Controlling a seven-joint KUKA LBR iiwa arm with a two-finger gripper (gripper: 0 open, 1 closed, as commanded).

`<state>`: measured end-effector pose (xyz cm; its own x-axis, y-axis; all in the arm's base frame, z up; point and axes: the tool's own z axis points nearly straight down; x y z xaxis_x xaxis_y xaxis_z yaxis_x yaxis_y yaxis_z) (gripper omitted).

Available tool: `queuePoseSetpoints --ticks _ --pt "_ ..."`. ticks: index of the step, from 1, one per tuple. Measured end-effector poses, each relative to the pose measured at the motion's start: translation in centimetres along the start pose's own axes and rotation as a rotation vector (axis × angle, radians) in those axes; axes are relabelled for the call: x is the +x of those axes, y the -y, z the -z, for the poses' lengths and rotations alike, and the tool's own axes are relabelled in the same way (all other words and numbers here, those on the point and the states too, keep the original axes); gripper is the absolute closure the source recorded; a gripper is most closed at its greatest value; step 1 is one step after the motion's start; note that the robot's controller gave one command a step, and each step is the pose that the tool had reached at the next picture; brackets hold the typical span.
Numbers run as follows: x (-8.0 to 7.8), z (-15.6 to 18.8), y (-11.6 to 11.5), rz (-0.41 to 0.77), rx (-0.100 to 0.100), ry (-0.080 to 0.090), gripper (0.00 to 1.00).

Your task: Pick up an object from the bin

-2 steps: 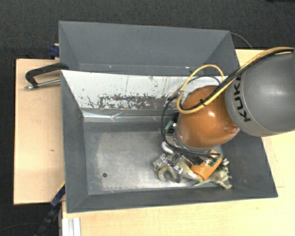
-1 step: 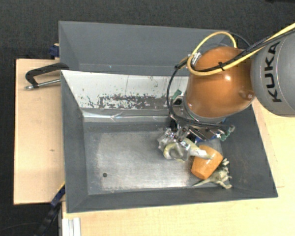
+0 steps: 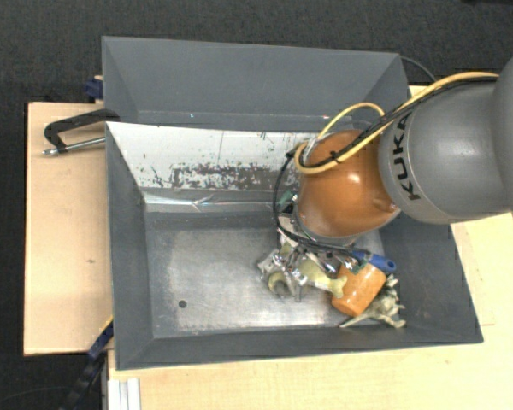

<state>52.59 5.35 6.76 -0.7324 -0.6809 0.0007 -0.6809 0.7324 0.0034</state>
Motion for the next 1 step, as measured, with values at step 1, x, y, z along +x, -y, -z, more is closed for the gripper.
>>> queuePoseSetpoints --ticks 1 --pt "0.07 12.15 0.76 -0.054 0.011 0.013 1.00"
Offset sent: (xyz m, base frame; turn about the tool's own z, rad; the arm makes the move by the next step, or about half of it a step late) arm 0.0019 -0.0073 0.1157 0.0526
